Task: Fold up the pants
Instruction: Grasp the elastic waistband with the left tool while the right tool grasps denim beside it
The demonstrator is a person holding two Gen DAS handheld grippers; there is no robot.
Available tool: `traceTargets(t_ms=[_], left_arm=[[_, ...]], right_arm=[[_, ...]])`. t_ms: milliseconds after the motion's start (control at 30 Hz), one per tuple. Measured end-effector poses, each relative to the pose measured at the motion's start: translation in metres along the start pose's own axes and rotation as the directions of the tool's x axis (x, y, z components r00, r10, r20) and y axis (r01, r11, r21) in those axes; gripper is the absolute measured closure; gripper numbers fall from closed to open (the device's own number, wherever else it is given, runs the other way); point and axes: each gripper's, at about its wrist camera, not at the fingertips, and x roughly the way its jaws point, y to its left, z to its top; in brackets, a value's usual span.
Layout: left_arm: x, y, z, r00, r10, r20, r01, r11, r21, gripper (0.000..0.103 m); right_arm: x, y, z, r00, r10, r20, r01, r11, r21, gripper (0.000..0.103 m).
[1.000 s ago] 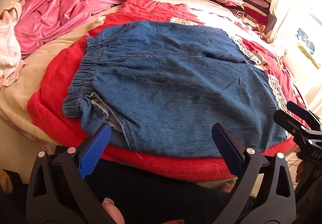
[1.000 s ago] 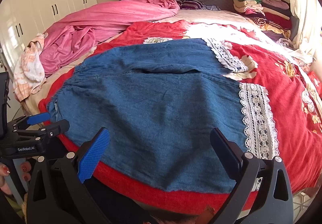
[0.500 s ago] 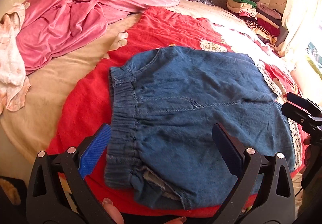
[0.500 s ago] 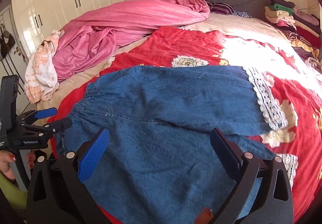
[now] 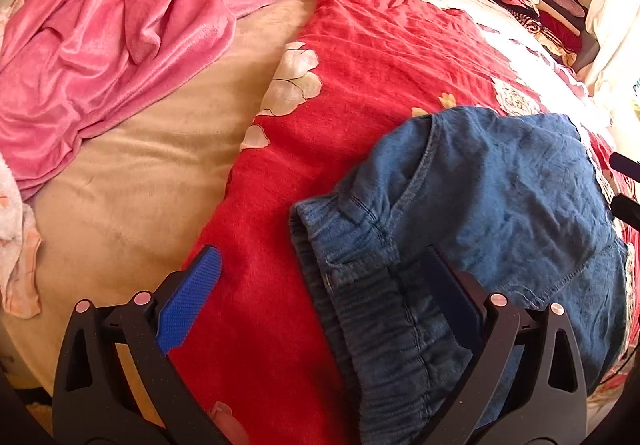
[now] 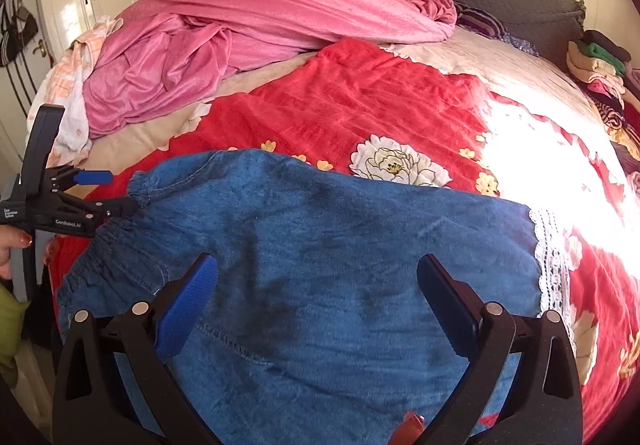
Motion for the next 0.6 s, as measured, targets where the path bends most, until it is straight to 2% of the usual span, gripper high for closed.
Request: traceTargets(t_ms=[133, 233, 333, 367, 400, 467, 500, 600], left_arm=[[0.017, 0.011, 0.016, 1.0, -0.028, 0.001, 0.028, 0.999, -0.033, 0.009], [0.027, 0.01, 0.021, 0.998, -0.067, 0.004, 0.067, 0.998, -0.012, 0.012], [0.037, 0.005, 0.023, 0.997, -0.08, -0.004, 0.08, 0.997, 0.012, 0.026], [0.038, 0.004, 0.022, 0.997, -0.077, -0.002, 0.077, 0.997, 0.016, 0.039], [0.039, 0.002, 0.022, 0.997, -0.077, 0.0, 0.077, 0.997, 0.021, 0.047], [0.034, 0.001, 0.021, 0.997, -0.078, 0.02, 0.077, 0.997, 0.026, 0.056], [0.03, 0.002, 0.02, 0.996, -0.083, 0.031, 0.083, 0.996, 0.022, 0.061], [0.013, 0.002, 0.017, 0.991, -0.105, 0.082, 0.104, 0.994, 0.016, 0.065]], right_arm=[[0.026, 0.001, 0.017, 0.999, -0.021, -0.049, 0.017, 0.997, -0.075, 0.004], [0.04, -0.004, 0.026, 0.997, -0.024, -0.074, 0.017, 0.996, -0.089, 0.004], [0.055, -0.006, 0.036, 0.994, -0.002, -0.106, -0.008, 0.995, -0.098, 0.004], [0.06, -0.005, 0.039, 0.994, -0.01, -0.112, -0.003, 0.993, -0.114, 0.004], [0.065, -0.003, 0.042, 0.993, -0.017, -0.118, 0.001, 0.991, -0.13, 0.004], [0.075, 0.0, 0.048, 0.992, -0.014, -0.128, -0.006, 0.987, -0.159, 0.004], [0.08, 0.001, 0.051, 0.991, -0.012, -0.131, -0.011, 0.985, -0.174, 0.004], [0.089, 0.006, 0.059, 0.993, 0.001, -0.122, -0.028, 0.976, -0.217, 0.004]])
